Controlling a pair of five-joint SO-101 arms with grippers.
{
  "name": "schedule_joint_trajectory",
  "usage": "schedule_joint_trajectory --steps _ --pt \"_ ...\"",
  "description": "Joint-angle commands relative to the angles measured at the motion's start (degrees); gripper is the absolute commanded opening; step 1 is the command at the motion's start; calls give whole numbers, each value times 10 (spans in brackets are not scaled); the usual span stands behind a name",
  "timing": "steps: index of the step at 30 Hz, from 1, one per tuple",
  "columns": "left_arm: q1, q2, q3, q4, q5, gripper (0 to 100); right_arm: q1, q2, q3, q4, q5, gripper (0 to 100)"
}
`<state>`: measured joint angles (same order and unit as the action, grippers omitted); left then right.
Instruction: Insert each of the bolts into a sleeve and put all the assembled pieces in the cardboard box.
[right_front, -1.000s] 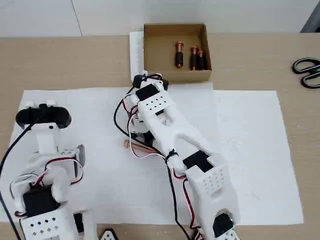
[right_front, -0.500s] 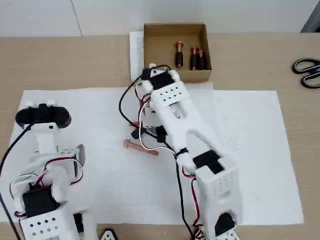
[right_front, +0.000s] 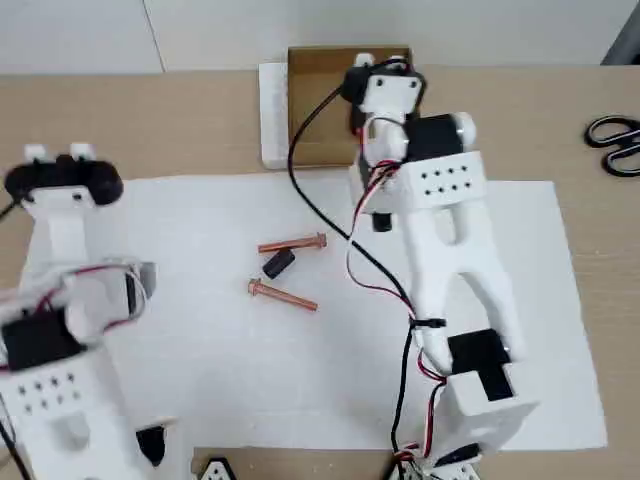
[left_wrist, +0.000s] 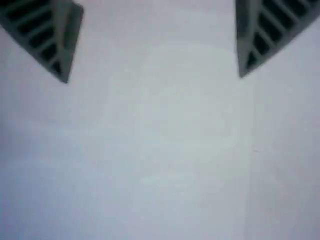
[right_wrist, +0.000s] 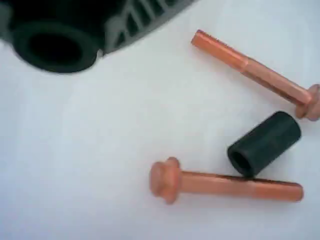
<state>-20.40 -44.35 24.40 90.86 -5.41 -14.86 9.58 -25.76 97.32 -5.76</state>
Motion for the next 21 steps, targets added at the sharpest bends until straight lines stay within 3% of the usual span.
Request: schedule_joint_trajectory --steps 1,3,8,16,21 --pt "11 128 -148 61 18 209 34 -37 -29 8 43 4" --pt "31 206 -205 98 56 208 39 -36 -29 15 77 4" --pt "108 344 -249 95 141 207 39 -38 -28 15 114 4" --pt "294 366 -233 93 152 206 42 -36 -28 15 115 4" --pt "355 372 -233 60 349 208 80 -36 -28 14 115 4"
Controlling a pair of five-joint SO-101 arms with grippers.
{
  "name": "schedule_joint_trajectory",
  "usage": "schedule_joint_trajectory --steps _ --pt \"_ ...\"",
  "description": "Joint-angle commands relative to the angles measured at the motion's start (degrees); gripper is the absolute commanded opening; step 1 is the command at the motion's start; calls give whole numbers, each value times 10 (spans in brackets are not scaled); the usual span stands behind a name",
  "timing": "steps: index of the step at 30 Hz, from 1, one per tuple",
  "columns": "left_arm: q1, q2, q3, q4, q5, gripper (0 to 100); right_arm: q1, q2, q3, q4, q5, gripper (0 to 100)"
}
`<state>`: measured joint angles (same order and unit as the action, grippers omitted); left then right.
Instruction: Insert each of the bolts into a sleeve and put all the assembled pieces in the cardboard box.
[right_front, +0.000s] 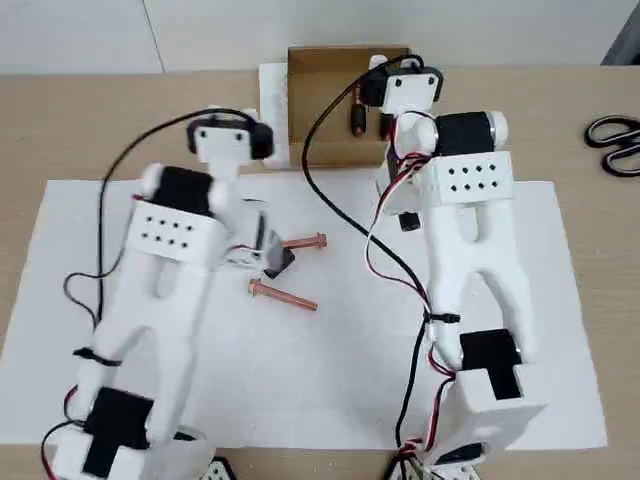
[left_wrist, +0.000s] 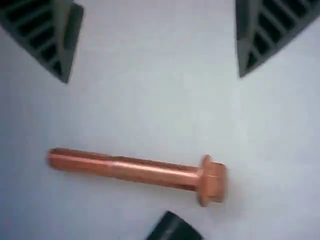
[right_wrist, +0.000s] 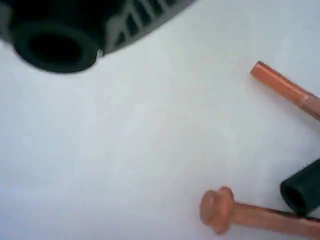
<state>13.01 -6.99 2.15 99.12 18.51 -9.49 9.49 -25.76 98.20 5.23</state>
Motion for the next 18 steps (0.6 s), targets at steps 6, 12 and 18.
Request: schedule_joint_trajectory --steps 6,12,18 --pt "40 -3 18 -72 156 207 70 -35 -28 5 37 4" --pt "81 -2 108 -126 209 207 86 -35 -28 5 41 5" --pt "69 -2 194 -226 262 207 85 -35 -28 5 41 5"
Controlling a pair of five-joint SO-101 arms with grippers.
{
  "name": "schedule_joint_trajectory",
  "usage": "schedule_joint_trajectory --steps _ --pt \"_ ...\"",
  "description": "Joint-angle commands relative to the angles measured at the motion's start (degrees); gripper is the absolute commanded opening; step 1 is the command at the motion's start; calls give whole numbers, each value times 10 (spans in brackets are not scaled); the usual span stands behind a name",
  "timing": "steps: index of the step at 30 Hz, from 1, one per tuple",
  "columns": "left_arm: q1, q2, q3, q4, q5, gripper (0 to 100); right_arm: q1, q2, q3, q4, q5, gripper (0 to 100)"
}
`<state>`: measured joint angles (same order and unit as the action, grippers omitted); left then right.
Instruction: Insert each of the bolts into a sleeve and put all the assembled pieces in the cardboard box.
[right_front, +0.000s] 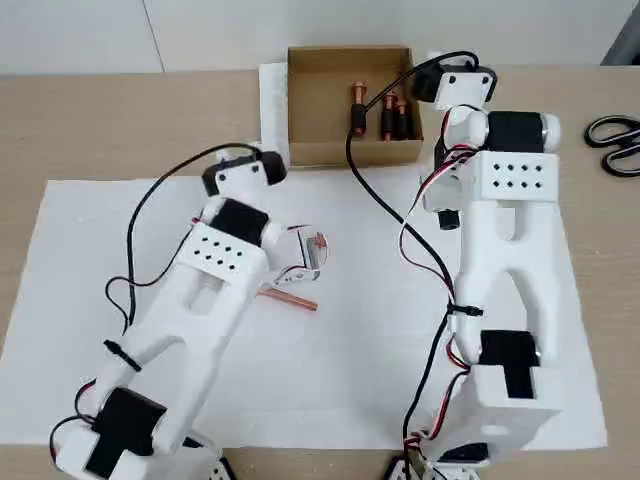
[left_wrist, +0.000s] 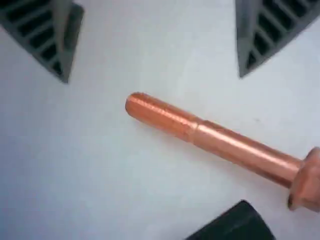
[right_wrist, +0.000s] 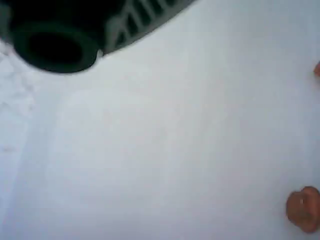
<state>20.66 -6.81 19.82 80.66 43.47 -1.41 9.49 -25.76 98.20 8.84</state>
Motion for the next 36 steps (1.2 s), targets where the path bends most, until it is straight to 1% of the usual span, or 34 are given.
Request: schedule_joint_trajectory --steps 1,5,8,25,32,36 --pt "-11 -4 24 -49 12 207 4 -35 -28 5 5 5" --pt "-25 -4 41 -68 12 207 4 -35 -28 5 5 5" --pt "-38 -4 48 -67 12 207 4 -35 -28 5 5 5" --pt "-35 -4 91 -82 12 207 4 -35 -28 5 5 5" --pt "-35 -4 131 -144 13 206 3 -35 -28 5 5 5" --pt "-37 -4 134 -152 13 206 4 -35 -28 5 4 5"
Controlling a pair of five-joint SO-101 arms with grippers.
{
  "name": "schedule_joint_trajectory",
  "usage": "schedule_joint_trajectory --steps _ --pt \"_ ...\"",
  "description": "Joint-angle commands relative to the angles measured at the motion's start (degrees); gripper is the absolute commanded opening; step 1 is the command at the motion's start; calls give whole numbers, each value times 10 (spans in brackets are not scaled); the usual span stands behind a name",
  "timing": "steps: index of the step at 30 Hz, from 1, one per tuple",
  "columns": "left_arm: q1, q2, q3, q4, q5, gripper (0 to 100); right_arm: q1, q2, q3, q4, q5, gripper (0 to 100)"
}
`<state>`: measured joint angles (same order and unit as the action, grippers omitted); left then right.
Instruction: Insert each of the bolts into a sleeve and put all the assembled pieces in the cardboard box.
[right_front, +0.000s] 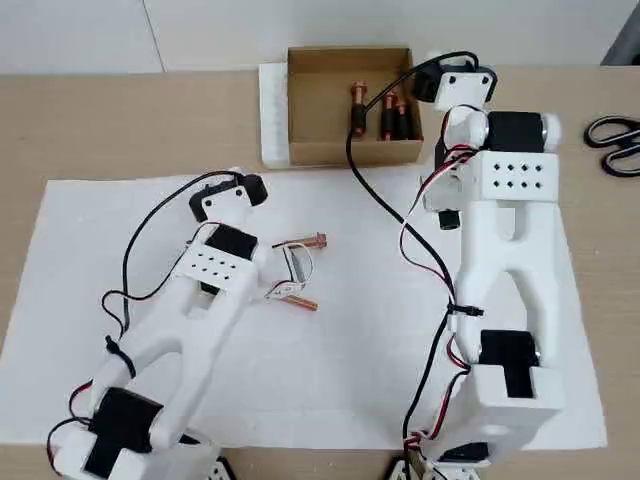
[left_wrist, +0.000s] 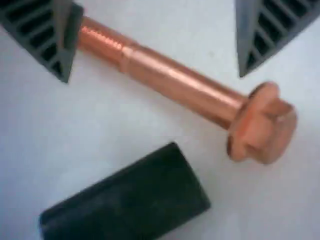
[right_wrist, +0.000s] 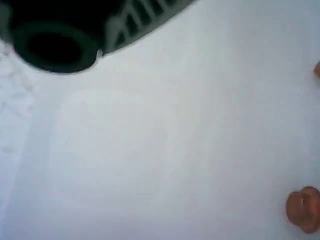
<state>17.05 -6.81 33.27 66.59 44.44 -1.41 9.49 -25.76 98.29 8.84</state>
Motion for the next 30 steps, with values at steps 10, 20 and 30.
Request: schedule_joint_trajectory --steps 10,20,30 --pt "-1 -3 1 -12 4 118 5 -35 -28 4 4 5" --pt "-1 -4 33 -55 3 92 6 -36 -28 4 4 5" --pt "2 -4 35 -52 3 220 6 -36 -28 4 4 5"
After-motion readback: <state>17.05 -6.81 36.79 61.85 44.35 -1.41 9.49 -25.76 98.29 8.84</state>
